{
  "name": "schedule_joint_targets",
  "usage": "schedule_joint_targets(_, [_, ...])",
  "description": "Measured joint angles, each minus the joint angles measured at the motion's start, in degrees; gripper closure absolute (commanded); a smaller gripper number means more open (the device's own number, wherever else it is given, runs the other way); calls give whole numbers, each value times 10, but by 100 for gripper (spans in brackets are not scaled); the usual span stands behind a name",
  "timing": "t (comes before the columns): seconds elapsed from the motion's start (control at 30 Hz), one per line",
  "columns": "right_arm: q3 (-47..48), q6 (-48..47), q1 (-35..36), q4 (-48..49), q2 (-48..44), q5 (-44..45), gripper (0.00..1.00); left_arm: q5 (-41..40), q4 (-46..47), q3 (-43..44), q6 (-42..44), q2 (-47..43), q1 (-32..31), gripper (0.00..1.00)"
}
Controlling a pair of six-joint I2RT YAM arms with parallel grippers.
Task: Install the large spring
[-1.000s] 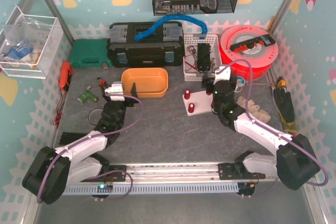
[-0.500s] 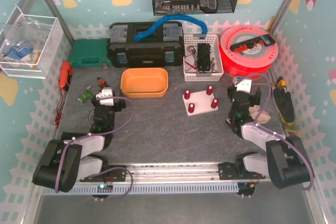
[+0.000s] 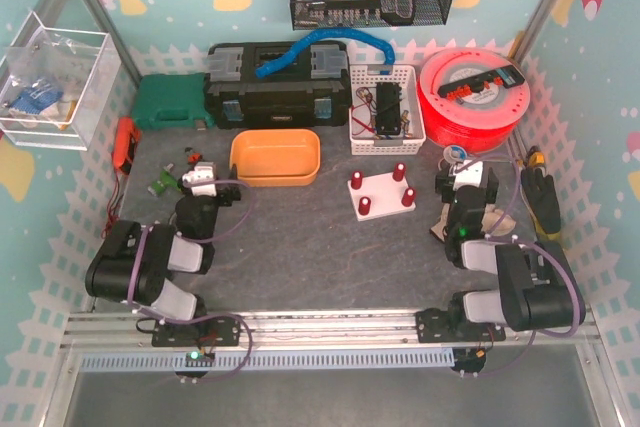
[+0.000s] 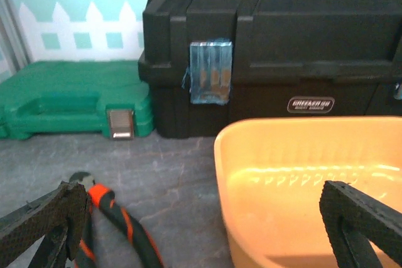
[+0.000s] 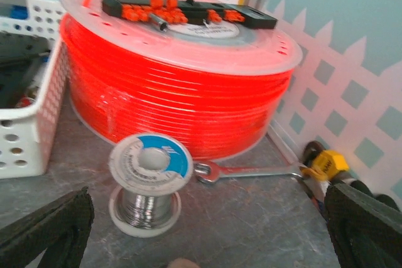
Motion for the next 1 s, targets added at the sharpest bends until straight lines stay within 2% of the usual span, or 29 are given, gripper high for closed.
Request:
schedule_joint_targets(0.23, [1, 7, -8, 19, 6, -74, 1, 20, 33, 0, 0, 0, 0, 1])
schedule_joint_targets(0.37, [-2, 11, -14, 84, 45, -96, 1, 25, 33, 0, 0, 0, 2, 1])
schedule_joint_targets(0.43, [-7, 11, -14, 128, 84, -102, 1, 26, 33, 0, 0, 0, 4, 1])
schedule_joint_targets(0.53, [-14, 14, -14, 135, 108, -105, 1, 28, 33, 0, 0, 0, 4, 1])
schedule_joint_targets(1.0, [-13, 20, -15, 154, 108, -105, 1, 37, 32, 1, -2, 0, 9, 1])
